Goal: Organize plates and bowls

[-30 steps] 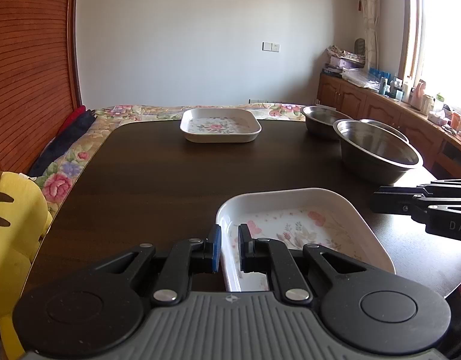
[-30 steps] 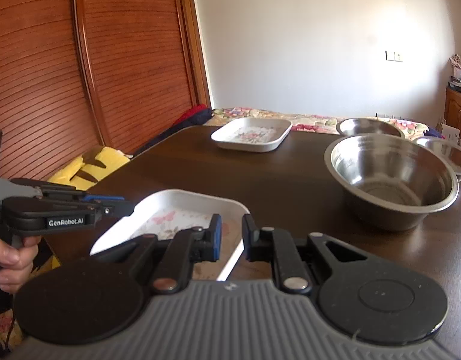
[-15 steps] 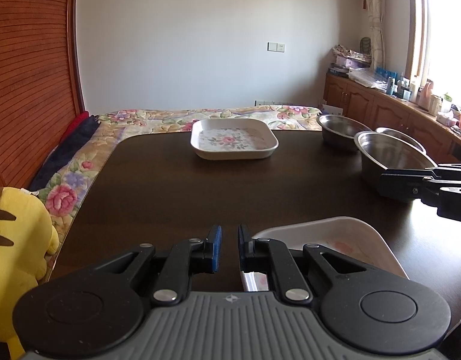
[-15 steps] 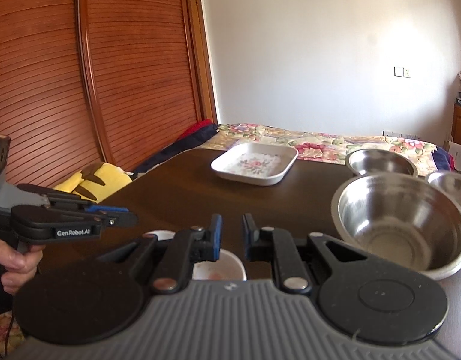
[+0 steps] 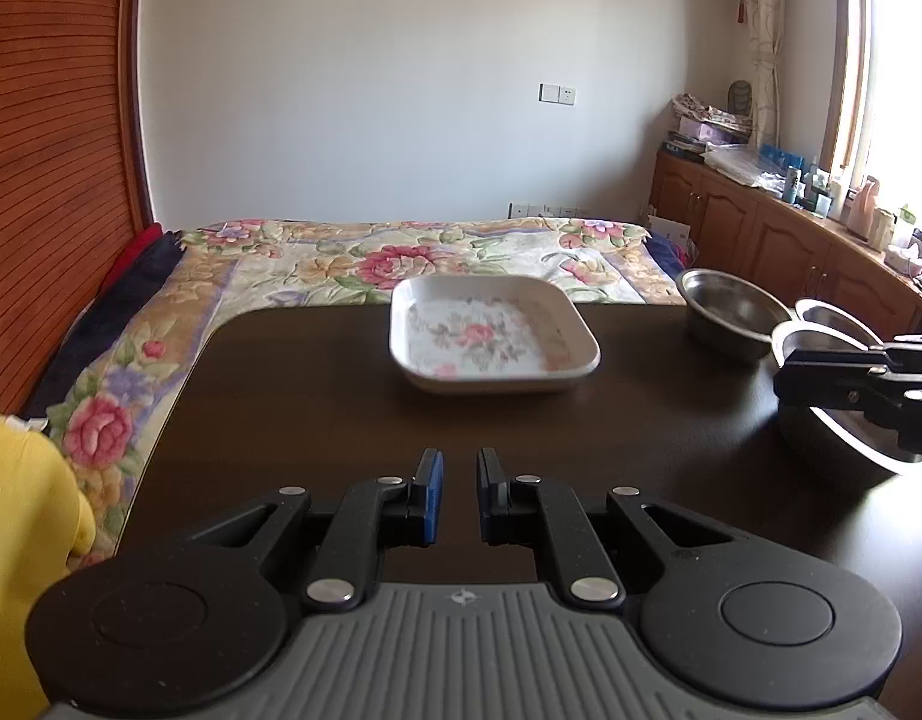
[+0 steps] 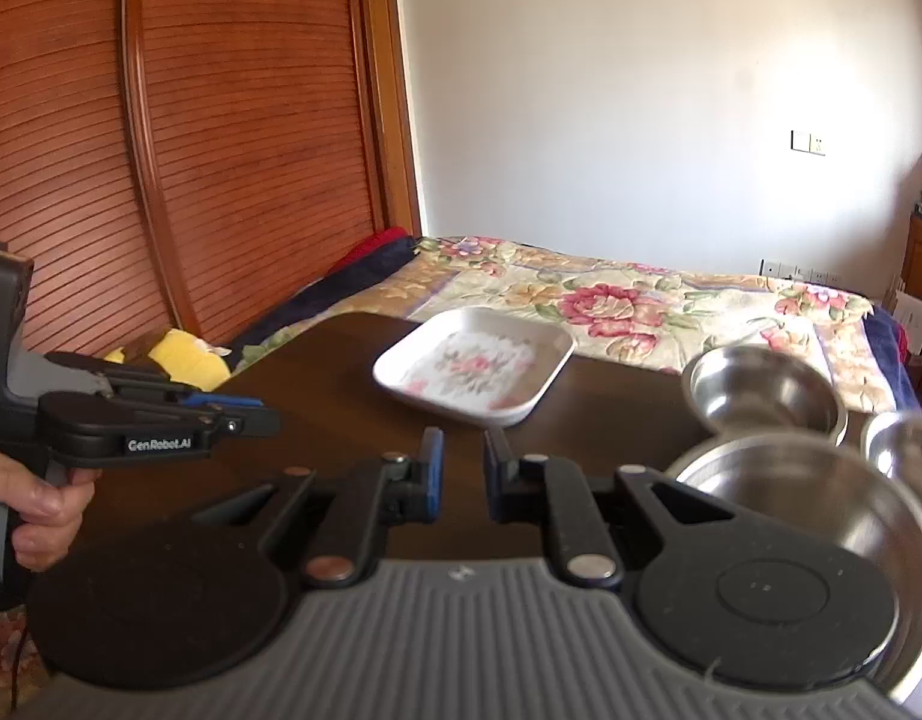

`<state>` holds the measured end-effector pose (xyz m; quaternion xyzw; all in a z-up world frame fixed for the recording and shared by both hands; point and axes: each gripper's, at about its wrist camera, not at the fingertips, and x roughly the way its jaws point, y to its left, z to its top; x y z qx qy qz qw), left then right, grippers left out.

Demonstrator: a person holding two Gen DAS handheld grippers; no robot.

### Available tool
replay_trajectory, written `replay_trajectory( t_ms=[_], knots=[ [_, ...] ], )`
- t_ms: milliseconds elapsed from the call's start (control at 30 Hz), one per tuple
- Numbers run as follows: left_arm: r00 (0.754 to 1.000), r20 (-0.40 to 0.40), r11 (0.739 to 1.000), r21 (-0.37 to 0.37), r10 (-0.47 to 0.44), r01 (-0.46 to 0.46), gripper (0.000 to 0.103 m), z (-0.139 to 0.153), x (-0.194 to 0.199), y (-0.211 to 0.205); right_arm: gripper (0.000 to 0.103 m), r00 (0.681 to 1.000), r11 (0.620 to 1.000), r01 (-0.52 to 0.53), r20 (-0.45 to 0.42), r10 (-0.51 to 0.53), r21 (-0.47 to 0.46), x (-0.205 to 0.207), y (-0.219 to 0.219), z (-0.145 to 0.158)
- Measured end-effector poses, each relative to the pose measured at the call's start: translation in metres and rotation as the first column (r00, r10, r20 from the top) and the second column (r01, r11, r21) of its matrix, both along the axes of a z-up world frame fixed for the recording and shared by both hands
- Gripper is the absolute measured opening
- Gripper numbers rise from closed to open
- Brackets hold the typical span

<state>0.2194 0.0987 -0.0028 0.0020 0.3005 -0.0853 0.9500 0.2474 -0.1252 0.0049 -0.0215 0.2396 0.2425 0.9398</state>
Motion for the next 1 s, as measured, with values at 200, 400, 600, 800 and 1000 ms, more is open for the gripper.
replay_trajectory(
  t_ms=[200,400,600,800,1000],
  knots=[
    [1.000,-0.004,1.000,0.001,-0.006,0.006,0.013,0.010,0.034,0.003,0.017,1.000,1.000,-0.009,-0.022,0.008,-0.010,0.038,0.003,0.014],
    [1.000,-0.030,1.000,0.016,0.000,0.000,0.015,0.008,0.074,0.009,0.022,0.997,0.999,-0.015,-0.074,0.013,-0.036,0.080,0.009,0.012],
    [0.999,-0.046,0.999,0.034,0.018,-0.017,0.026,0.004,0.102,0.017,0.024,0.989,0.997,-0.015,-0.145,0.004,-0.077,0.119,0.009,0.005],
    [0.998,-0.061,0.999,0.041,0.019,-0.016,0.037,0.002,0.125,0.024,0.049,0.981,0.991,-0.051,-0.193,0.027,-0.121,0.148,0.018,-0.001],
    [0.996,-0.091,0.999,0.036,-0.008,0.012,0.038,-0.006,0.146,0.024,0.048,0.964,0.982,-0.083,-0.263,0.037,-0.168,0.171,0.031,-0.011]
  ],
)
